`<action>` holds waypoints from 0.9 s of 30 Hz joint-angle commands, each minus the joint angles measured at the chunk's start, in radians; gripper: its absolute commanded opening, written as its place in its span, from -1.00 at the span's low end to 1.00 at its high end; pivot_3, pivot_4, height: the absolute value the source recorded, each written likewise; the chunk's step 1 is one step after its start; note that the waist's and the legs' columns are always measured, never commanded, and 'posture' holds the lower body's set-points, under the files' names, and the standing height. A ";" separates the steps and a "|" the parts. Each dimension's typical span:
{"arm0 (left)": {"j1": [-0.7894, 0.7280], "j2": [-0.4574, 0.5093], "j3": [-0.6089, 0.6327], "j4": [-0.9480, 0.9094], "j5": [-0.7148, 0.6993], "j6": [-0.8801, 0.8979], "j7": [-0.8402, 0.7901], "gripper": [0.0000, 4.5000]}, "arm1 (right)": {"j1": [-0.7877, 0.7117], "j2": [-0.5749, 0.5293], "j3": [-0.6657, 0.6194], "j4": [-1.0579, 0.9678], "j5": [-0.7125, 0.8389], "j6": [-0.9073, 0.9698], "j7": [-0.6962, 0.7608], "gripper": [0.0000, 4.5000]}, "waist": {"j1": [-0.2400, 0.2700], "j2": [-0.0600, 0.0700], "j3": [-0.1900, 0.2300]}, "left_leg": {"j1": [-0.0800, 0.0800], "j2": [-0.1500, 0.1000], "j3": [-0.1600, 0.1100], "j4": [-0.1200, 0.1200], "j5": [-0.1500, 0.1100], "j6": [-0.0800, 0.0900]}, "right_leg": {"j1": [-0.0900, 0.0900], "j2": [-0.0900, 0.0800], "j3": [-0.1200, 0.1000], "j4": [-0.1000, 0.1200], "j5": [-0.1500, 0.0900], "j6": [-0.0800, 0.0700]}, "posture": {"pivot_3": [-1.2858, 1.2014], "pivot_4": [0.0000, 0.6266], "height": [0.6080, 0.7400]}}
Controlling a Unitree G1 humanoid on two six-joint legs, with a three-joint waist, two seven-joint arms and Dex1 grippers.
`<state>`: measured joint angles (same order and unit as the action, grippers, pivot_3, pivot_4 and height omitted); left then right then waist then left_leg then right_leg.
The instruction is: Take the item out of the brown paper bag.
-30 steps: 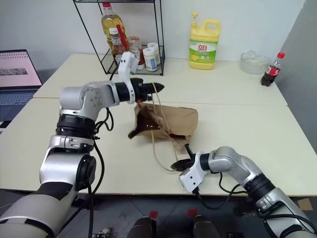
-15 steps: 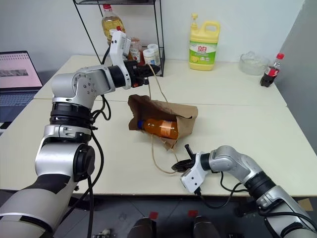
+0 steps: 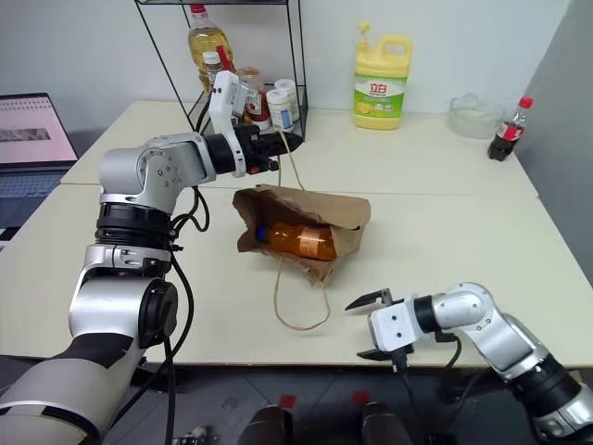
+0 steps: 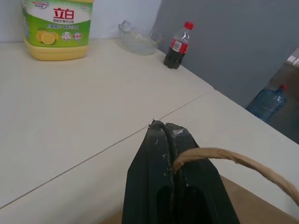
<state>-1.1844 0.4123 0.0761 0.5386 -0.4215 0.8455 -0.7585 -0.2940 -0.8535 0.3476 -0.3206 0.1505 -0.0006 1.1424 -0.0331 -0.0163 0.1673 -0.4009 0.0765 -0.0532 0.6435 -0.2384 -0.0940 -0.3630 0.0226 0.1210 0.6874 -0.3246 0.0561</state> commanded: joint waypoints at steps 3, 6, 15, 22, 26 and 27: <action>-0.014 0.007 0.007 -0.035 -0.006 -0.009 -0.020 -1.00 | -0.057 0.011 -0.182 -0.151 0.251 0.358 -0.079 0.99 | -0.001 0.000 0.001 | 0.000 0.000 0.000 0.000 0.000 0.000 | 0.000 0.000 0.000 0.000 0.000 0.000 | 0.03 -0.52 1.00; -0.020 0.004 0.006 -0.027 -0.003 -0.012 -0.025 -1.00 | -0.164 0.130 -0.227 -0.177 0.410 0.576 -0.208 0.82 | -0.003 -0.001 0.002 | -0.001 0.000 0.000 0.000 0.000 0.000 | -0.001 0.000 0.000 0.000 0.000 0.000 | 0.03 -0.52 1.00; -0.036 -0.001 -0.001 -0.011 0.006 -0.021 -0.031 -1.00 | -0.344 0.569 -0.193 -0.098 0.595 0.841 -0.527 -0.54 | 0.001 -0.001 0.002 | -0.015 0.000 -0.001 0.002 0.001 -0.001 | -0.018 0.000 -0.001 0.007 0.000 0.000 | 0.03 -0.52 1.00; -0.035 0.004 0.001 -0.020 0.006 -0.011 -0.032 -1.00 | -0.362 0.730 -0.099 0.062 0.491 0.737 -0.525 -0.99 | -0.002 -0.001 0.002 | -0.017 0.000 -0.001 0.002 0.000 0.000 | -0.022 0.000 -0.001 0.010 0.000 0.000 | 0.03 -0.52 1.00; -0.024 0.014 0.002 -0.043 0.003 0.004 -0.028 -1.00 | -0.392 0.805 -0.072 0.224 0.424 0.636 -0.490 -0.99 | -0.005 0.000 0.002 | -0.017 0.000 -0.001 0.001 0.001 0.000 | -0.023 0.001 -0.001 0.010 0.000 0.000 | 0.03 -0.52 1.00; -0.023 0.015 0.003 -0.046 0.002 0.007 -0.027 -1.00 | -0.396 0.805 -0.067 0.257 0.401 0.610 -0.474 -0.99 | -0.005 0.000 0.003 | -0.017 0.000 -0.001 0.001 0.001 0.000 | -0.023 0.001 -0.001 0.010 0.000 0.000 | 0.03 -0.52 1.00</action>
<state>-1.1862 0.4109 0.0730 0.5402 -0.4151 0.8492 -0.7783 -0.6712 -0.0515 0.2786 -0.0867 0.5783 0.6622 0.6412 -0.0384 -0.0166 0.1698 -0.4176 0.0766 -0.0540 0.6449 -0.2379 -0.0943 -0.3858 0.0232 0.1198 0.6973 -0.3247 0.0557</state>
